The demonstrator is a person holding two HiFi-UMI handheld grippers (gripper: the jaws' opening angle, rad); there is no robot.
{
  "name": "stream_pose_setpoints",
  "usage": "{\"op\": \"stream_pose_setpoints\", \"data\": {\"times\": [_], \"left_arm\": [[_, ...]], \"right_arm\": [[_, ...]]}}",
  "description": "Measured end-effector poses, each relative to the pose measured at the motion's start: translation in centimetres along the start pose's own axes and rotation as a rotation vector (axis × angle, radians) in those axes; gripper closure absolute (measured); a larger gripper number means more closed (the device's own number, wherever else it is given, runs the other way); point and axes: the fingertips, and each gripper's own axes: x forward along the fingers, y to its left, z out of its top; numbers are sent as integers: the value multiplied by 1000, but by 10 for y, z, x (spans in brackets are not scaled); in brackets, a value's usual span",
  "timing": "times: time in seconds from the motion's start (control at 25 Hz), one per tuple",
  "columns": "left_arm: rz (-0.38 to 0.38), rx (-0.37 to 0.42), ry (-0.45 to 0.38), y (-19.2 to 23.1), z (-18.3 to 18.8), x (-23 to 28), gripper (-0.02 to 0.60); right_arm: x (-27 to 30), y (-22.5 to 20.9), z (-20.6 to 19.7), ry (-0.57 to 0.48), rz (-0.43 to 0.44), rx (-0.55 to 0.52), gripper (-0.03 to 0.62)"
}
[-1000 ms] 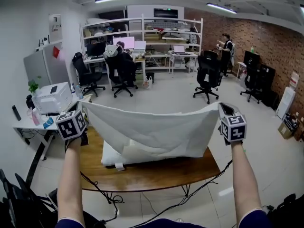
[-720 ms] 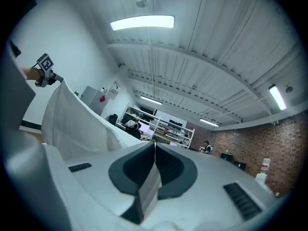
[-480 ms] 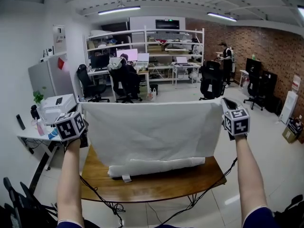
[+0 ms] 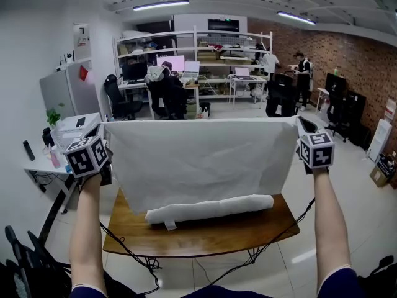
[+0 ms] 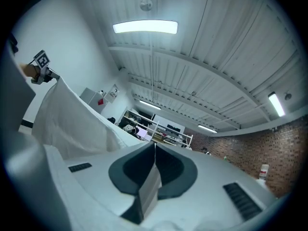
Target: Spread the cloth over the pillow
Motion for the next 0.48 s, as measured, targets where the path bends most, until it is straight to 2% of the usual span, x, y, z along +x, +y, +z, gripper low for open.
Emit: {"op": "stream_pose_setpoints", "data": {"times": [0.48], "left_arm": [[-18, -11, -33, -4, 16, -25, 568]], "right_arm": [[-18, -5, 5, -6, -3, -22, 574]]}}
